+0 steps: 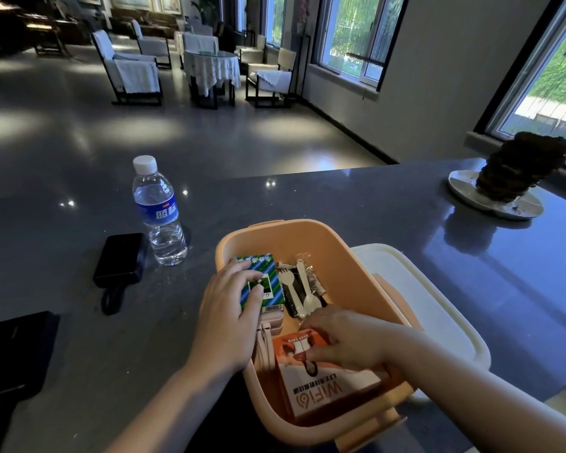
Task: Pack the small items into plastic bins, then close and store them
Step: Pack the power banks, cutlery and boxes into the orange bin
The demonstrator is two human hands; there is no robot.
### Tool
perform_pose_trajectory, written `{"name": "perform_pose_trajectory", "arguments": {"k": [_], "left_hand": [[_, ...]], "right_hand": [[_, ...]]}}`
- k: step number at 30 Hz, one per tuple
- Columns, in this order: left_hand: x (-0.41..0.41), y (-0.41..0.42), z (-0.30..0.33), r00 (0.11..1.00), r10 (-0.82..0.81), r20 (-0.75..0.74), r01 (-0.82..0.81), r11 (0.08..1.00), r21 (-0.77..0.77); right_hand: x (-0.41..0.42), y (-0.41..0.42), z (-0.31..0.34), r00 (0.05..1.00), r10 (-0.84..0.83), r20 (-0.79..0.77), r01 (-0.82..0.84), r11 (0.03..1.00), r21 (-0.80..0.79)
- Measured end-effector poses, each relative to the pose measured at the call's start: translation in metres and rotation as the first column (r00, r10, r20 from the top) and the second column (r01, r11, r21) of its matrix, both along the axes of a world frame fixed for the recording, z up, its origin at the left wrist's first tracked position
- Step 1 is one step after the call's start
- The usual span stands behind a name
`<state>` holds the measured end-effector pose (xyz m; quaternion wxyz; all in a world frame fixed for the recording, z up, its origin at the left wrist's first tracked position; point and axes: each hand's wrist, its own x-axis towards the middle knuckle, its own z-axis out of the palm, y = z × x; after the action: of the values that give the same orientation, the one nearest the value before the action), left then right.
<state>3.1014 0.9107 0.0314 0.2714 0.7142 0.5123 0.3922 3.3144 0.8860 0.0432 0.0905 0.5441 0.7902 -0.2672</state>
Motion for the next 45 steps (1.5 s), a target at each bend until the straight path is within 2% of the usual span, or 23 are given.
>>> {"name": "perform_pose_trajectory", "arguments": {"k": [5, 7, 8, 9, 11, 13, 15, 20, 24, 28, 31, 33, 35, 37, 41, 43, 45], "left_hand": [[0.0, 0.001, 0.0, 1.0, 0.0, 0.006, 0.0, 1.0, 0.007], [0.0, -0.001, 0.001, 0.999, 0.005, 0.032, -0.005, 1.0, 0.008], [-0.002, -0.003, 0.002, 0.998, 0.011, 0.055, -0.012, 1.0, 0.012], [-0.005, -0.006, 0.002, 0.997, 0.025, 0.076, -0.026, 0.999, 0.024], [-0.019, -0.016, -0.001, 0.993, 0.068, 0.101, -0.075, 0.995, 0.07], [-0.04, -0.028, -0.007, 0.987, 0.124, 0.097, -0.134, 0.986, 0.098], [-0.067, -0.038, -0.013, 0.977, 0.201, 0.076, -0.207, 0.974, 0.087], [-0.144, -0.064, -0.026, 0.922, 0.384, 0.04, -0.385, 0.923, 0.016], [-0.199, -0.088, -0.036, 0.876, 0.481, -0.03, -0.482, 0.875, -0.042], [-0.242, -0.105, -0.045, 0.786, 0.616, -0.057, -0.618, 0.785, -0.042], [-0.274, -0.108, -0.051, 0.713, 0.685, -0.148, -0.694, 0.72, -0.013], [-0.289, -0.107, -0.056, 0.709, 0.633, -0.312, -0.681, 0.73, -0.065], [-0.299, -0.106, -0.062, 0.721, 0.572, -0.392, -0.658, 0.743, -0.126], [-0.303, -0.104, -0.065, 0.734, 0.556, -0.39, -0.644, 0.752, -0.14], [-0.308, -0.097, -0.067, 0.744, 0.555, -0.374, -0.638, 0.756, -0.146], [-0.311, -0.094, -0.068, 0.742, 0.556, -0.375, -0.641, 0.752, -0.154], [-0.312, -0.092, -0.067, 0.74, 0.554, -0.383, -0.644, 0.748, -0.162]], "right_hand": [[-0.002, 0.0, 0.005, 1.0, -0.02, -0.02, 0.02, 1.0, -0.013], [-0.006, -0.002, 0.007, 0.999, -0.051, 0.006, 0.05, 0.997, 0.058], [-0.01, -0.004, 0.01, 0.996, -0.087, -0.002, 0.087, 0.985, 0.148], [-0.016, -0.005, 0.013, 0.989, -0.14, -0.053, 0.149, 0.952, 0.268], [-0.034, -0.01, 0.021, 0.924, -0.255, -0.283, 0.364, 0.814, 0.454], [-0.059, -0.014, 0.029, 0.819, -0.272, -0.505, 0.528, 0.701, 0.479], [-0.094, -0.017, 0.032, 0.764, -0.217, -0.608, 0.55, 0.712, 0.437], [-0.2, -0.037, 0.015, 0.718, -0.002, -0.696, 0.431, 0.787, 0.441], [-0.254, -0.046, -0.023, 0.697, 0.089, -0.712, 0.344, 0.829, 0.441], [-0.287, -0.04, -0.053, 0.676, 0.066, -0.734, 0.299, 0.886, 0.355], [-0.314, -0.026, -0.059, 0.674, -0.047, -0.737, 0.27, 0.945, 0.187], [-0.333, -0.013, -0.06, 0.732, -0.05, -0.68, 0.223, 0.96, 0.169], [-0.356, 0.005, -0.062, 0.801, 0.041, -0.598, 0.172, 0.94, 0.295], [-0.382, 0.023, -0.061, 0.855, 0.009, -0.519, 0.191, 0.925, 0.33], [-0.42, 0.052, -0.061, 0.903, -0.221, -0.368, 0.337, 0.895, 0.291], [-0.426, 0.06, -0.063, 0.92, -0.251, -0.302, 0.344, 0.885, 0.313], [-0.423, 0.063, -0.065, 0.912, -0.264, -0.315, 0.356, 0.891, 0.283]]}}
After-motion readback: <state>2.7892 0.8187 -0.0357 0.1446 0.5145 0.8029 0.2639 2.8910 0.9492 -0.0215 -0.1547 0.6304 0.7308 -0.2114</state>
